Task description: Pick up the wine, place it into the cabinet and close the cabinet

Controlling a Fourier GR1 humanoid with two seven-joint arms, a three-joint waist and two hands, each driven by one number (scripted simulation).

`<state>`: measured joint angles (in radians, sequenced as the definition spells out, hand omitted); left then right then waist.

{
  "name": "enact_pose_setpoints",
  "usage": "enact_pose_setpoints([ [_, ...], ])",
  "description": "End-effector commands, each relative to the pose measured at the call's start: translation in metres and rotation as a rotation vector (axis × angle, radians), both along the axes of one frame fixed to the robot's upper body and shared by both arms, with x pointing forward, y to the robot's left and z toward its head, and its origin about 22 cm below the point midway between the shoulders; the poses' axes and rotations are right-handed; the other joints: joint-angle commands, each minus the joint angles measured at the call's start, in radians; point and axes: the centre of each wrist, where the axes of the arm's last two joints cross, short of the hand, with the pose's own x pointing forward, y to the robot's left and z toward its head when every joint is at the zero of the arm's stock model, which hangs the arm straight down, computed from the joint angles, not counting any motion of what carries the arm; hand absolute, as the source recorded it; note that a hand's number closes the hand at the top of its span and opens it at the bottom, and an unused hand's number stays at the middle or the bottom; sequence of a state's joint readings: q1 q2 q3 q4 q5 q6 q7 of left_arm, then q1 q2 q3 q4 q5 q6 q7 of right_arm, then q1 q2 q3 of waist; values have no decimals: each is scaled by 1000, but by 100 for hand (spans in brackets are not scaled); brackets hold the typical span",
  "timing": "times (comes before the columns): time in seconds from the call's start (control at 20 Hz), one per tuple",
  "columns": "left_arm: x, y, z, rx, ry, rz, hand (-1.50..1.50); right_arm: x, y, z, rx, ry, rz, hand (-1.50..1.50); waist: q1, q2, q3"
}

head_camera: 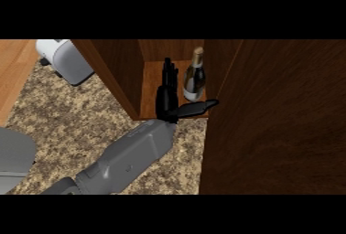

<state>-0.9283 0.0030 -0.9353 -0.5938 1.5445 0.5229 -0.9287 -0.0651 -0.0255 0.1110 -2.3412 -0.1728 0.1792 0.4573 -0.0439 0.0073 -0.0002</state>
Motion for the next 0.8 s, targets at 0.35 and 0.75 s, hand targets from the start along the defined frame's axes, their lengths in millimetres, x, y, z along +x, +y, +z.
enact_pose_setpoints([
  [0.35,-31,-8,-9,4,-51,-11,-150,1,1,11,1,11,-35,-150,42,-9,0],
  [0.75,-55,11,-7,-5,-93,-102,-150,-17,3,4,-9,13,-60,-150,46,-11,0],
])
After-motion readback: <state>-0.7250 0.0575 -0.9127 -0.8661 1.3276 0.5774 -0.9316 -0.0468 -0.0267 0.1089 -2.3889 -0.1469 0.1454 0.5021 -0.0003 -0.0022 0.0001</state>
